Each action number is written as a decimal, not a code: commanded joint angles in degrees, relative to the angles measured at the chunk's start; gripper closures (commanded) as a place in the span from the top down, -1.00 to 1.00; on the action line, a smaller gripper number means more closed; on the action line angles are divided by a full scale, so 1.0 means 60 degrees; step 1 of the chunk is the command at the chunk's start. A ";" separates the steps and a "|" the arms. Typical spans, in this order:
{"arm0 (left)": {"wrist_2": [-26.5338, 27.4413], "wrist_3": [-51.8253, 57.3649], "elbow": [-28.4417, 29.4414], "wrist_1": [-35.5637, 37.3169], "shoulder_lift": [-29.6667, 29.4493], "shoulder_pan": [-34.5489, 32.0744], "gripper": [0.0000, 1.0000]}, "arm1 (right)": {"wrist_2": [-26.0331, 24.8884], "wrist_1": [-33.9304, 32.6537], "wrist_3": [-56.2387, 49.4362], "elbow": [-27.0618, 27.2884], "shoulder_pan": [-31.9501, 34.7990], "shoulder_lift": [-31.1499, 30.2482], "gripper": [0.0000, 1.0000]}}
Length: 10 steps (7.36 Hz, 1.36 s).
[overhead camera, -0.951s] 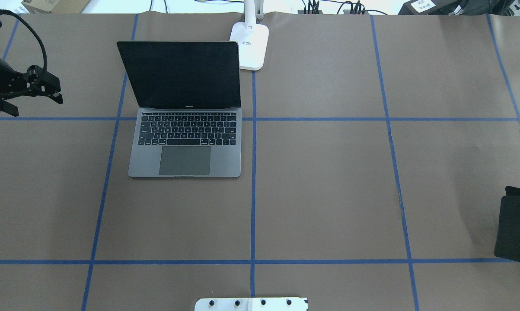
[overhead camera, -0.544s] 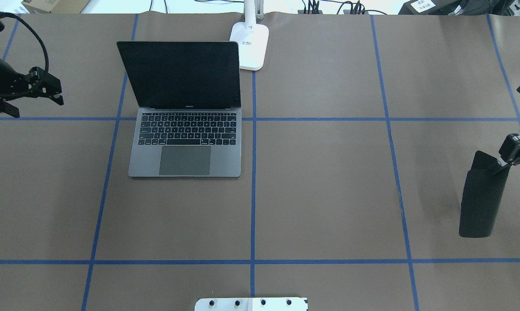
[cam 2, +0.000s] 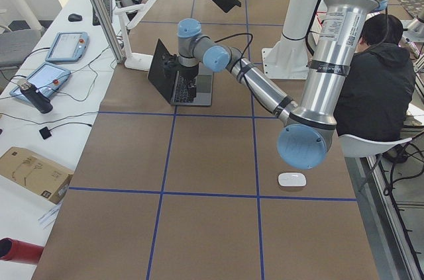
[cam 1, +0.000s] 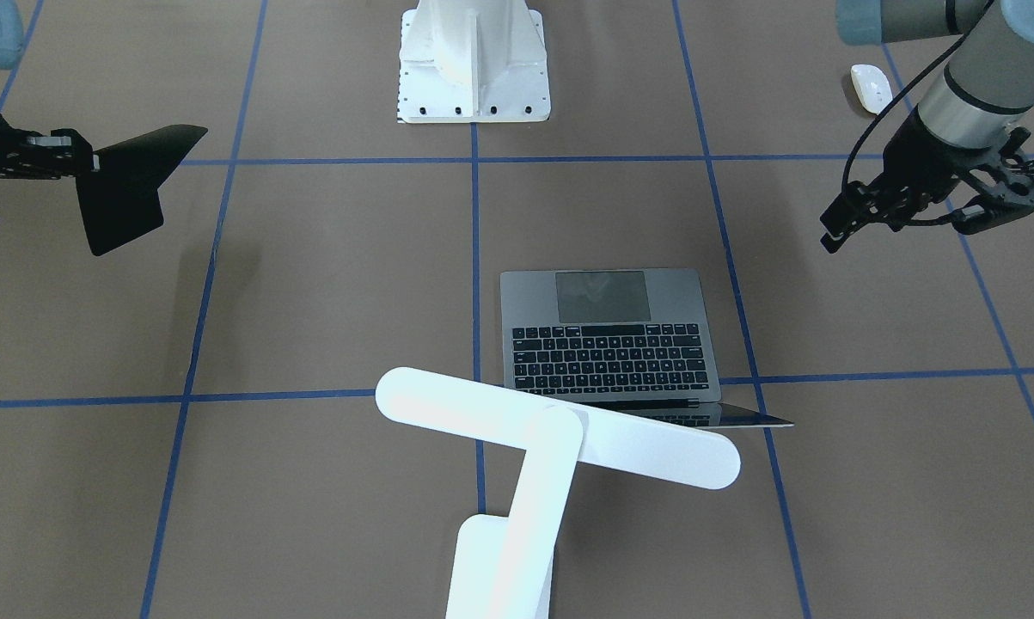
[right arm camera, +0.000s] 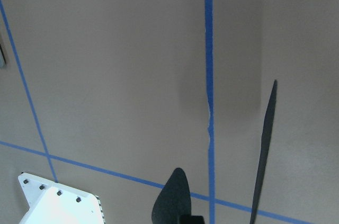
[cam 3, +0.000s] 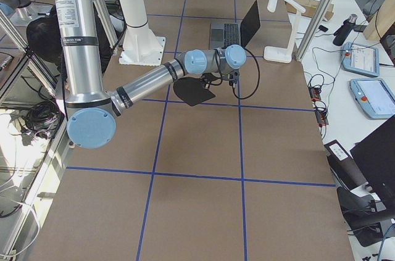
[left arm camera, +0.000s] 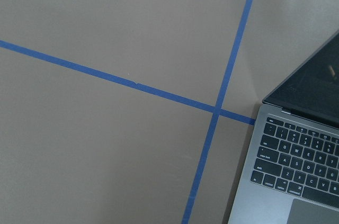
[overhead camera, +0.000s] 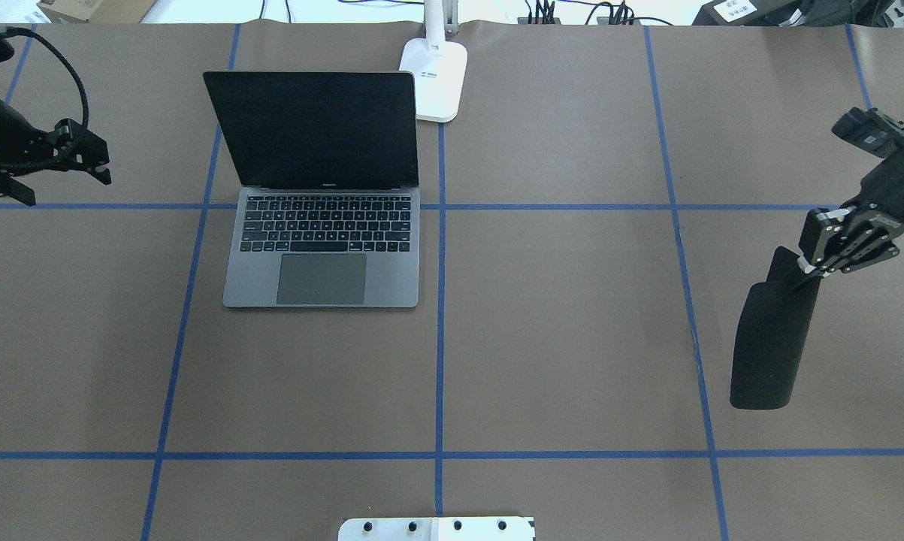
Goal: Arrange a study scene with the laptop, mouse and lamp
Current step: 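Carry the black mouse pad with the right gripper toward the laptop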
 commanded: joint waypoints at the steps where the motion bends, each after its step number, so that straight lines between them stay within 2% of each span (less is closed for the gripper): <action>1: 0.0000 0.0060 0.0127 0.0001 -0.0001 -0.0001 1.00 | -0.0628 0.0014 0.2964 0.0178 -0.1073 0.1175 -1.00; 4: 0.0014 0.0060 0.0287 -0.0072 -0.0001 -0.0001 1.00 | -0.1145 0.0014 0.4982 -0.0757 -0.1795 0.2555 -1.00; 5: 0.0015 0.0060 0.0288 -0.0072 -0.0001 -0.0001 1.00 | -0.1175 0.0014 0.5683 -0.0905 -0.1810 0.2617 -1.00; 6: 0.0029 0.0075 0.0302 -0.0072 -0.0001 -0.0001 1.00 | -0.1378 0.0014 0.5864 -0.0994 -0.1796 0.2559 -1.00; 8: 0.0029 0.0031 0.0288 -0.0072 -0.0016 -0.0001 1.00 | -0.1949 0.0028 0.5895 -0.1723 -0.1810 0.2733 -1.00; 9: 0.0029 0.0016 0.0273 -0.0043 -0.0088 -0.0001 1.00 | -0.1951 0.0159 0.5910 -0.2148 -0.1810 0.2967 -1.00; 10: 0.0044 0.0031 0.0288 -0.0057 -0.0089 -0.0001 1.00 | -0.1966 0.0813 0.6040 -0.2732 -0.1810 0.3157 -1.00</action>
